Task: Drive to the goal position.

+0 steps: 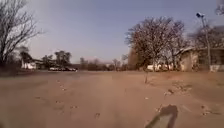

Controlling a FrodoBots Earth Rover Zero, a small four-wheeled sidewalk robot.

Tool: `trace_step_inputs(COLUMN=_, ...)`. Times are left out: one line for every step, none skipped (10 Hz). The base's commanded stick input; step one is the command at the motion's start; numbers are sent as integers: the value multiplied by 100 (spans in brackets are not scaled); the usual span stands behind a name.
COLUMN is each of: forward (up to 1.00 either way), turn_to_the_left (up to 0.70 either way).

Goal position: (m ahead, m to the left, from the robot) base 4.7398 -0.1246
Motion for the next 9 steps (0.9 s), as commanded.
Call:
trace_step_inputs(forward=70, turn_to_the_left=0)
trace_step_inputs(forward=70, turn_to_the_left=0)
trace_step_inputs(forward=70, turn_to_the_left=0)
trace_step_inputs(forward=70, turn_to_the_left=0)
trace_step_inputs(forward=70, turn_to_the_left=0)
trace_step_inputs(forward=70, turn_to_the_left=0)
trace_step_inputs(forward=70, turn_to_the_left=0)
trace_step_inputs(forward=70, turn_to_the_left=0)
trace_step_inputs(forward=70, turn_to_the_left=0)
